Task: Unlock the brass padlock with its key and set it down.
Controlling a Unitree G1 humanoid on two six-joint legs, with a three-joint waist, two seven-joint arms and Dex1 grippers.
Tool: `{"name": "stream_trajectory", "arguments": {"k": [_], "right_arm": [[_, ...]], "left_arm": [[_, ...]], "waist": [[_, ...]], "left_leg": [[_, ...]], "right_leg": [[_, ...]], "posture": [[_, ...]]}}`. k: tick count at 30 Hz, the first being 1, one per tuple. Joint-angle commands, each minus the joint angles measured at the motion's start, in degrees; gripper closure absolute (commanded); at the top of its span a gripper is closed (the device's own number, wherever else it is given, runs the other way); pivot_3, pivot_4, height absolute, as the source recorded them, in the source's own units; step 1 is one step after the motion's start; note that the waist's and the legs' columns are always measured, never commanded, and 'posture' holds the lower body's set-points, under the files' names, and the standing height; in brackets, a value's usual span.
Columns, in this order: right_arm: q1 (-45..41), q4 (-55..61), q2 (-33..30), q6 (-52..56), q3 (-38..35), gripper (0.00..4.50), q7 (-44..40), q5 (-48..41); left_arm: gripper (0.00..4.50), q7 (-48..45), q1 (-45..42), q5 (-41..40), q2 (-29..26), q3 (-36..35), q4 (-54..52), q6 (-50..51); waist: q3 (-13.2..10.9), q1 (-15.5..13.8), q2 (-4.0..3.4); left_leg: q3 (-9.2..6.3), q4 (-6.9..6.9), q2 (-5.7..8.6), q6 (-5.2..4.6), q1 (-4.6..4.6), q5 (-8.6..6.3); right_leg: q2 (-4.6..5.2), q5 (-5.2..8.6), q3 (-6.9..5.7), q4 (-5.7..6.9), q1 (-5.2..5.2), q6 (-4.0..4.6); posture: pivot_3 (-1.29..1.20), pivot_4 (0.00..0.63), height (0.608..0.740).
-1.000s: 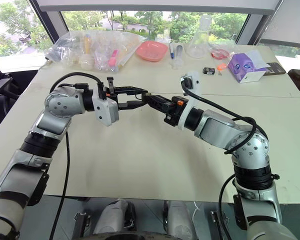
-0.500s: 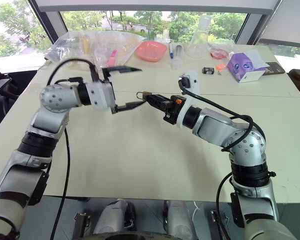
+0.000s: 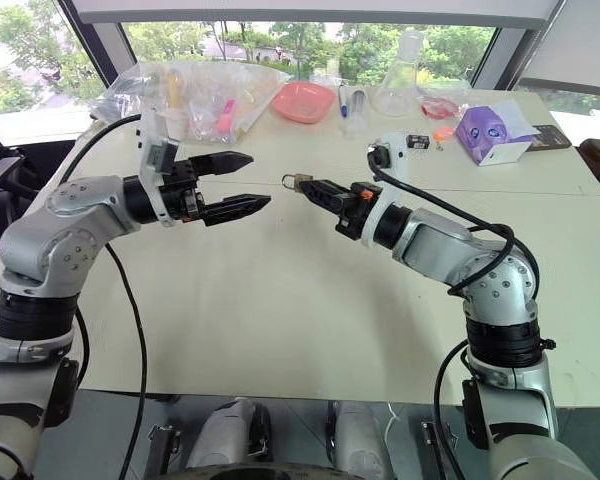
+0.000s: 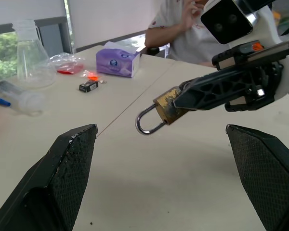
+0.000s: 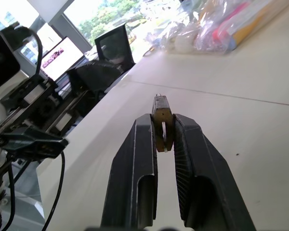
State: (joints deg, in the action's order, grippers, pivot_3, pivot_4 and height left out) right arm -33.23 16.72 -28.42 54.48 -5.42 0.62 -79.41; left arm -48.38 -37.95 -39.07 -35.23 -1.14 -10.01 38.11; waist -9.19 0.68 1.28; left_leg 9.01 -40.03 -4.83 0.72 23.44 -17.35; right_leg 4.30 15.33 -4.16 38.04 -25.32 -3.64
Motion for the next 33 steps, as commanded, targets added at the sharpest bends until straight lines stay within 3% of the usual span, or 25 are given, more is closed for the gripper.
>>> {"name": "stream_trajectory", "arguments": {"k": [1,33], "right_arm": [[-1.57,1.64,-0.4,0.18,-1.77,4.5,-1.5,-0.89],[1.14,7.71,-1.21,1.48,-0.84,4.5,-2.04,-6.52]], "left_arm": [[0.07,2.31,-1.3,1.6,1.35,-2.1,1.24,-1.81],[0.07,-2.26,-6.26,13.81,7.92,2.22,11.33,-13.22]], "waist": [[0.0,-0.01,0.0],[0.0,-0.06,0.0]], "left_leg": [[0.0,0.0,0.0,0.0,-0.01,0.0],[0.06,0.01,0.01,0.0,0.01,0.0]], "right_leg": [[0.0,0.0,0.0,0.0,0.01,0.0],[0.0,0.0,-0.01,-0.02,0.0,0.0]], "posture": [[0.0,0.15,0.74],[0.0,0.15,0.74]]}}
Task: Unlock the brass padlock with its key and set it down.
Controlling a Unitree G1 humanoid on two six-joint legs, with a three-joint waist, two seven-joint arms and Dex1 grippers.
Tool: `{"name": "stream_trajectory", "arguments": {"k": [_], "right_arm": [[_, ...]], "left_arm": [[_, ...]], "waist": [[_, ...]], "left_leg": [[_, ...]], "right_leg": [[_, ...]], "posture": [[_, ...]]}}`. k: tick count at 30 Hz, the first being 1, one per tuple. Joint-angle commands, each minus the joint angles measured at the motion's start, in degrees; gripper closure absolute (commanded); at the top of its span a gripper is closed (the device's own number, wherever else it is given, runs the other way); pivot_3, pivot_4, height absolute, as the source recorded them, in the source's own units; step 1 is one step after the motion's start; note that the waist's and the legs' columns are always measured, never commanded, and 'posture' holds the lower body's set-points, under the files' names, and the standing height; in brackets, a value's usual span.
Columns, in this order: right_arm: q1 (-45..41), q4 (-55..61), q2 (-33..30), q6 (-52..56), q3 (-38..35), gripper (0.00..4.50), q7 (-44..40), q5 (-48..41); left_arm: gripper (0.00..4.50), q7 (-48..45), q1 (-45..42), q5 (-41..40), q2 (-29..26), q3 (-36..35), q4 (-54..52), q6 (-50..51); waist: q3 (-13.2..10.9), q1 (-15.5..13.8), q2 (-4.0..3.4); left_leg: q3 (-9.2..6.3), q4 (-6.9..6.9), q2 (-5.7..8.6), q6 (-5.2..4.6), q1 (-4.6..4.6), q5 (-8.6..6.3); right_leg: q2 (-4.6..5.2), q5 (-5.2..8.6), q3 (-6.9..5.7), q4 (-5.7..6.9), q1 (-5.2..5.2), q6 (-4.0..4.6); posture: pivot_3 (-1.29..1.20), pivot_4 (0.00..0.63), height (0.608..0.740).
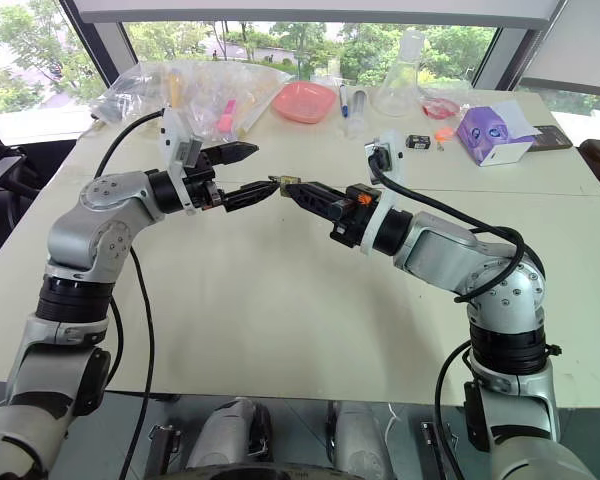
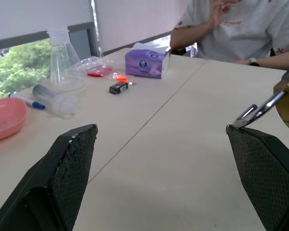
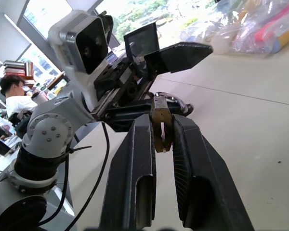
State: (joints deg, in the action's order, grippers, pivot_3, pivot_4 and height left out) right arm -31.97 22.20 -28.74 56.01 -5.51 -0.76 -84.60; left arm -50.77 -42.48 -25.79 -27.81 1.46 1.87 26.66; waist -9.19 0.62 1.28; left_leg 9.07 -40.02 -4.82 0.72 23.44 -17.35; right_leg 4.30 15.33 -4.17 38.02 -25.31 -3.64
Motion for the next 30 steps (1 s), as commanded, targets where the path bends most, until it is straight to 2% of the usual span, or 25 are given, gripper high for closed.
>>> {"name": "stream_trajectory", "arguments": {"k": [1,8,14,23,26,30], "right_arm": [[-0.04,2.26,-0.98,0.02,-0.63,4.5,-0.58,-1.37],[0.24,1.55,-1.24,0.08,-0.24,4.5,-0.05,-0.84],[-0.08,-0.13,-0.6,-0.77,-1.18,4.5,1.29,-1.08],[3.85,-4.51,0.0,-0.52,-1.81,4.5,3.69,-3.77],[4.21,-9.03,1.62,-0.37,-1.57,4.5,5.18,-3.55],[2.83,-19.9,4.54,1.11,-1.55,4.5,9.1,-2.48]], "left_arm": [[0.07,0.19,-1.96,0.38,0.84,-0.57,-0.61,-1.82],[0.07,0.39,-2.17,-1.04,1.51,-1.96,-2.04,-0.78],[0.07,0.46,-0.6,0.68,-0.23,-2.03,-1.37,-1.8],[0.07,7.63,1.09,4.03,-0.85,-5.0,0.72,-3.91],[0.07,6.74,3.48,0.39,-1.72,-6.04,-3.08,1.12],[0.07,3.48,8.6,-11.61,-4.7,-8.41,-12.75,15.85]], "waist": [[0.0,0.0,0.0],[0.0,0.05,0.0],[0.0,0.04,0.0],[0.0,0.01,0.01],[0.0,0.12,0.0],[-0.01,0.33,0.0]], "left_leg": [[0.0,0.0,0.0,0.0,0.0,0.0],[0.0,0.0,0.0,0.0,0.0,0.0],[-0.01,0.0,0.0,0.0,0.0,0.0],[-0.01,0.0,0.0,0.0,0.0,0.0],[-0.01,0.0,0.0,0.0,-0.01,0.0],[-0.02,0.02,-0.04,0.01,-0.01,0.0]], "right_leg": [[0.0,0.0,0.0,0.0,0.0,0.0],[0.0,0.0,0.0,0.0,0.0,0.0],[0.0,0.0,0.0,0.0,0.0,0.0],[0.02,0.0,0.0,0.0,0.0,0.0],[0.02,0.0,0.0,0.01,0.0,0.0],[0.01,0.0,0.01,0.02,-0.01,0.0]], "posture": [[0.0,0.15,0.74],[0.0,0.15,0.74],[0.0,0.15,0.74],[0.0,0.15,0.74],[0.0,0.15,0.74],[0.0,0.15,0.74]]}}
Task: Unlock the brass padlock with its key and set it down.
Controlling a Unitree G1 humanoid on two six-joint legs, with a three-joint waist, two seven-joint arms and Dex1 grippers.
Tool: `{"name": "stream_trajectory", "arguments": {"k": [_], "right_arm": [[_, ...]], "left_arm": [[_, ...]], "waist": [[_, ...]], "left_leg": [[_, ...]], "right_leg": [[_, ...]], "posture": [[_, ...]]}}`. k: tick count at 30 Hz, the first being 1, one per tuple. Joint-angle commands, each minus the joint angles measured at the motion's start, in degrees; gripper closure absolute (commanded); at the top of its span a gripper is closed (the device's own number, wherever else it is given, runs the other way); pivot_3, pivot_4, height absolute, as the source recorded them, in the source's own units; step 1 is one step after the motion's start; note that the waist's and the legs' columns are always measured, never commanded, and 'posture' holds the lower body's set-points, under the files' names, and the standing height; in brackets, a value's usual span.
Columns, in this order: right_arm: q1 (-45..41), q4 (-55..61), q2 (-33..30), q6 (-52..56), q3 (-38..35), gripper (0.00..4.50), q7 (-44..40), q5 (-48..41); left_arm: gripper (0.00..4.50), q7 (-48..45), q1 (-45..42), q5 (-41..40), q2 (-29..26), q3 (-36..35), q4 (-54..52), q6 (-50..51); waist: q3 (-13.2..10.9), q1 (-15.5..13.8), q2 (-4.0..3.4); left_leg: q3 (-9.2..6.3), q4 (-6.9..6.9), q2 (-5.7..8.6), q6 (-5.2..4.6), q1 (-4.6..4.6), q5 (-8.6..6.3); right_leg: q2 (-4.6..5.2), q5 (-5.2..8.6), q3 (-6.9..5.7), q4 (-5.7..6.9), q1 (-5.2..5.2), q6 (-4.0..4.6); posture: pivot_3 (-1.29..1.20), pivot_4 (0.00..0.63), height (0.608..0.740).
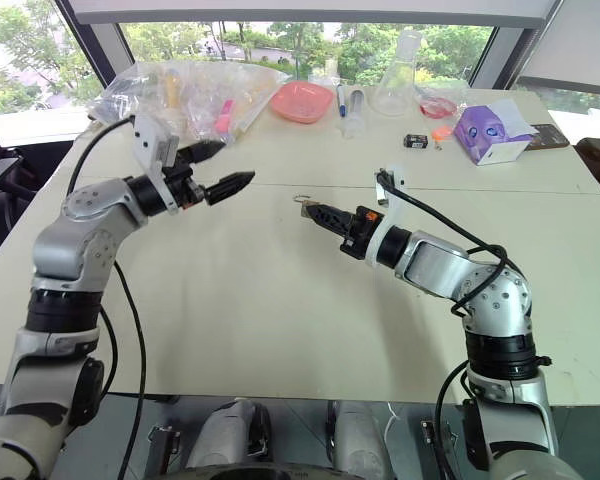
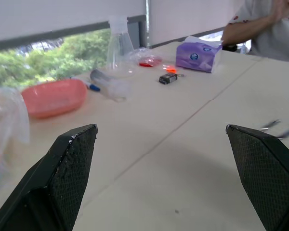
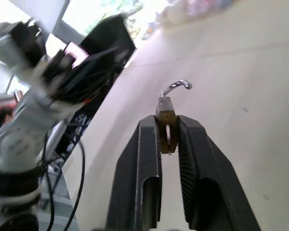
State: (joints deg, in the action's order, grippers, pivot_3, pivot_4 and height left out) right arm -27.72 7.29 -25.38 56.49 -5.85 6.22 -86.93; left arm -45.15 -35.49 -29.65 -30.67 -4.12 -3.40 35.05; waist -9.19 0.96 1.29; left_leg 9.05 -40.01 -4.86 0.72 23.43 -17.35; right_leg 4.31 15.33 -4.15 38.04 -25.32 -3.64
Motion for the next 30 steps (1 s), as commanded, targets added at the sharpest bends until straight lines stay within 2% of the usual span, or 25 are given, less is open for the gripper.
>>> {"name": "stream_trajectory", "arguments": {"k": [1,5,9,13,17,18,20,22,26,30], "right_arm": [[-1.77,-7.48,1.64,1.11,-1.46,4.5,2.27,0.16],[-3.01,-13.2,2.66,3.13,-2.29,4.5,0.95,1.15],[-3.66,-15.1,2.7,5.17,-2.31,4.5,0.26,3.43],[-3.07,-14.41,2.37,8.08,-1.16,2.59,0.57,7.14],[-1.82,-12.41,1.43,10.58,-1.67,0.4,0.62,10.03],[-1.4,-11.86,1.1,11.08,-1.97,0.04,0.82,10.55],[-0.23,-10.05,-0.27,11.9,-2.46,0.04,0.98,12.12],[2.15,-5.43,-4.56,12.71,-2.16,0.04,-1.29,15.21],[7.19,4.2,-14.3,12.68,-3.1,0.04,-11.4,17.9],[13.15,14.17,-24.67,7.01,-3.48,0.04,-24.05,24.72]], "left_arm": [[0.07,-2.7,2.78,-10.54,-2.81,-3.43,-9.48,10.59],[0.07,-5.78,6.96,-17.19,-7.39,-4.59,-15.01,17.14],[0.07,-5.03,8.34,-16.96,-8.92,-4.69,-15.96,16.66],[0.0,-4.25,8.84,-15.86,-9.18,-5.21,-14.94,15.29],[0.0,-3.92,9.53,-15.98,-8.89,-4.98,-15.28,14.67],[0.0,-3.87,9.74,-15.95,-8.89,-4.86,-15.39,14.43],[0.0,-3.86,10.12,-15.71,-9.06,-4.64,-15.46,13.87],[0.0,-4.11,10.75,-15.11,-9.56,-4.38,-15.81,13.12],[0.0,-3.33,12.07,-14.81,-9.73,-4.58,-16.52,12.66],[0.0,-1.21,14.28,-15.05,-8.83,-4.96,-17.12,13.01]], "waist": [[0.0,-0.02,-0.01],[-0.01,-0.07,-0.03],[-0.01,-0.28,-0.03],[-0.01,-0.17,-0.03],[0.0,-0.17,-0.05],[0.0,-0.17,-0.04],[0.0,-0.42,-0.04],[0.0,-0.78,-0.05],[0.01,-1.57,-0.04],[-0.01,-1.52,-0.08]], "left_leg": [[0.0,0.01,0.01,0.0,0.0,0.0],[-0.01,0.0,0.01,0.0,0.0,0.0],[-0.02,0.0,0.04,0.0,0.0,0.0],[-0.02,0.0,0.05,0.0,0.0,0.0],[-0.01,0.01,0.04,0.0,0.0,0.0],[-0.02,0.01,0.04,0.0,-0.01,0.0],[-0.02,0.01,0.05,0.0,-0.01,0.0],[-0.04,0.01,0.1,0.0,0.0,-0.01],[-0.03,0.0,0.19,-0.12,0.01,-0.07],[-0.03,0.02,0.2,-0.15,0.0,-0.09]], "right_leg": [[0.01,0.0,0.01,0.0,-0.01,0.0],[0.02,0.0,0.02,0.0,-0.01,0.0],[0.03,0.0,0.02,-0.01,0.01,0.0],[0.03,0.0,0.02,-0.01,0.01,0.0],[0.03,0.0,0.02,-0.01,0.0,0.0],[0.03,0.0,0.03,-0.01,0.01,0.0],[0.03,0.0,0.02,-0.02,0.02,0.0],[0.09,0.0,0.01,-0.03,0.04,0.0],[0.19,0.0,0.01,-0.17,0.12,0.0],[0.17,-0.01,0.02,-0.21,0.1,-0.07]], "posture": [[0.0,0.15,0.74],[0.0,0.15,0.74],[0.0,0.15,0.74],[0.0,0.15,0.74],[0.0,0.15,0.74],[0.0,0.15,0.74],[0.0,0.15,0.74],[0.0,0.15,0.74],[0.0,0.15,0.74],[0.0,0.15,0.74]]}}
